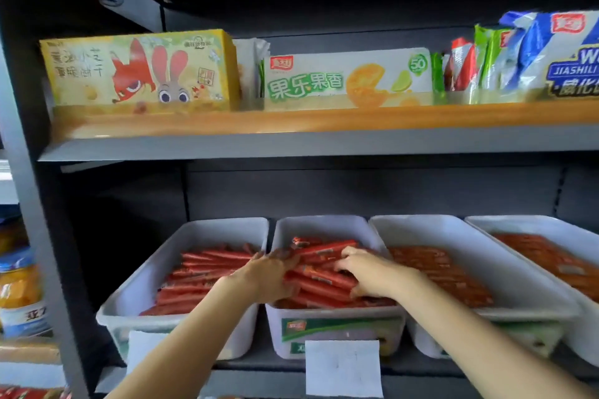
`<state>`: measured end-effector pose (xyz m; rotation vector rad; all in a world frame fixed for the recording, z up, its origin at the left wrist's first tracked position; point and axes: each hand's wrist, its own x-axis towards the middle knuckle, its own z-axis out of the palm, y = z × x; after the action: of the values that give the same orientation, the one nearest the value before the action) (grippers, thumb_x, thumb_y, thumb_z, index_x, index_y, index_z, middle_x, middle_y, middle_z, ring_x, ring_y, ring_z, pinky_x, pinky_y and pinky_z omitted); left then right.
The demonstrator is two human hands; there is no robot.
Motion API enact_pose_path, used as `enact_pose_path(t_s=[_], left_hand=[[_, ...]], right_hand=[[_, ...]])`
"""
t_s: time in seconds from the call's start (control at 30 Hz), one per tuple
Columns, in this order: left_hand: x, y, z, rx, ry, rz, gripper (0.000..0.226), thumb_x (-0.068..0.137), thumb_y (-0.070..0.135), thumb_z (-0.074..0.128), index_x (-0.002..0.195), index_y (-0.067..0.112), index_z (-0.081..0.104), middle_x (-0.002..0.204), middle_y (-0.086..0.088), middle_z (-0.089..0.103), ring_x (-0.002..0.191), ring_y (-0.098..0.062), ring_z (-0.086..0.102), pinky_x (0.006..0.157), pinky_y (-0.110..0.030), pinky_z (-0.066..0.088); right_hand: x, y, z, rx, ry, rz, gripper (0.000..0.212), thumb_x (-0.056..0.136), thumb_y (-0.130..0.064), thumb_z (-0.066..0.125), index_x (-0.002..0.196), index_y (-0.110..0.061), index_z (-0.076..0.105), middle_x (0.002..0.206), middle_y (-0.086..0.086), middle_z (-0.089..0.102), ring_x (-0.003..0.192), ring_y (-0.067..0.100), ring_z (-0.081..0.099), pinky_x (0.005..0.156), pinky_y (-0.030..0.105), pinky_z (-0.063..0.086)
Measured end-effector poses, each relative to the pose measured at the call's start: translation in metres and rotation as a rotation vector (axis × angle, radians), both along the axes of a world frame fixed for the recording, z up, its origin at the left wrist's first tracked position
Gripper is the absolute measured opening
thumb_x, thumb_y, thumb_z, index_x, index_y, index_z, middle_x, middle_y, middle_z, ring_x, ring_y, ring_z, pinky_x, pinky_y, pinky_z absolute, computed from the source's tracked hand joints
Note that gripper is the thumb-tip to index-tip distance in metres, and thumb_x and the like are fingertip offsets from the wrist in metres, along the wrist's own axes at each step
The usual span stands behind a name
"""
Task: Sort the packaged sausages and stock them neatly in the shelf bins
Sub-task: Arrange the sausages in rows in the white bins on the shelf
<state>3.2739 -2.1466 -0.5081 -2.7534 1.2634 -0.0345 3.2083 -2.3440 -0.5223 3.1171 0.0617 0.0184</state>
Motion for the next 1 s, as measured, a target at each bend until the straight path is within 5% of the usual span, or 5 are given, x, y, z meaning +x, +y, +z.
enact_pose_path(t_s=[0.3,0.43,0.57,0.83,1.0], left_hand=[[0.024,-0.016,-0.016,0.094,-0.067,-0.014,0.066,0.096,0.021,0.029,0.149,0.005,-0.007,0.158,-0.013,-0.007,0.145,-0.025,-0.011,0.117,-0.045,-0.006],[0.027,-0.016,-0.017,0.058,-0.068,-0.074,0.064,0.096,0.021,0.029,0.151,0.014,-0.003,0.158,-0.009,-0.003,0.145,-0.024,-0.010,0.117,-0.045,-0.007],[0.023,-0.015,-0.013,0.102,-0.071,-0.108,0.063,0.098,0.027,0.028,0.149,0.031,-0.010,0.158,-0.014,-0.002,0.146,-0.027,-0.003,0.117,-0.044,-0.007],[0.020,-0.014,-0.011,0.102,-0.038,-0.145,0.056,0.100,0.044,0.025,0.144,0.050,-0.009,0.156,-0.019,0.002,0.145,-0.031,0.005,0.117,-0.045,-0.004],[0.015,-0.010,-0.009,0.131,-0.045,-0.135,0.053,0.100,0.043,0.026,0.147,0.042,0.002,0.157,-0.018,0.004,0.146,-0.029,0.004,0.118,-0.045,-0.005]], right_hand=[[0.017,0.004,-0.001,-0.007,-0.159,-0.239,0.032,0.094,-0.027,0.050,0.123,-0.016,0.057,0.111,0.003,0.052,0.119,0.027,0.050,0.098,0.033,0.038],[-0.003,0.011,0.019,0.214,-0.031,-0.294,0.026,0.086,-0.020,0.065,0.109,-0.028,0.057,0.093,-0.010,0.050,0.084,0.010,0.049,0.070,0.022,0.038],[-0.039,0.006,0.044,0.264,-0.015,-0.319,0.014,0.084,-0.020,0.068,0.098,-0.021,0.069,0.075,-0.015,0.053,0.079,0.010,0.053,0.062,0.021,0.038],[-0.040,-0.002,0.044,0.094,0.401,-0.194,0.034,0.081,-0.013,0.067,0.112,-0.027,0.069,0.095,-0.014,0.055,0.094,0.013,0.053,0.085,0.027,0.046],[-0.027,-0.010,0.024,-0.060,0.383,-0.118,0.039,0.080,-0.013,0.064,0.117,-0.027,0.066,0.110,0.002,0.041,0.101,0.026,0.047,0.087,0.040,0.046]])
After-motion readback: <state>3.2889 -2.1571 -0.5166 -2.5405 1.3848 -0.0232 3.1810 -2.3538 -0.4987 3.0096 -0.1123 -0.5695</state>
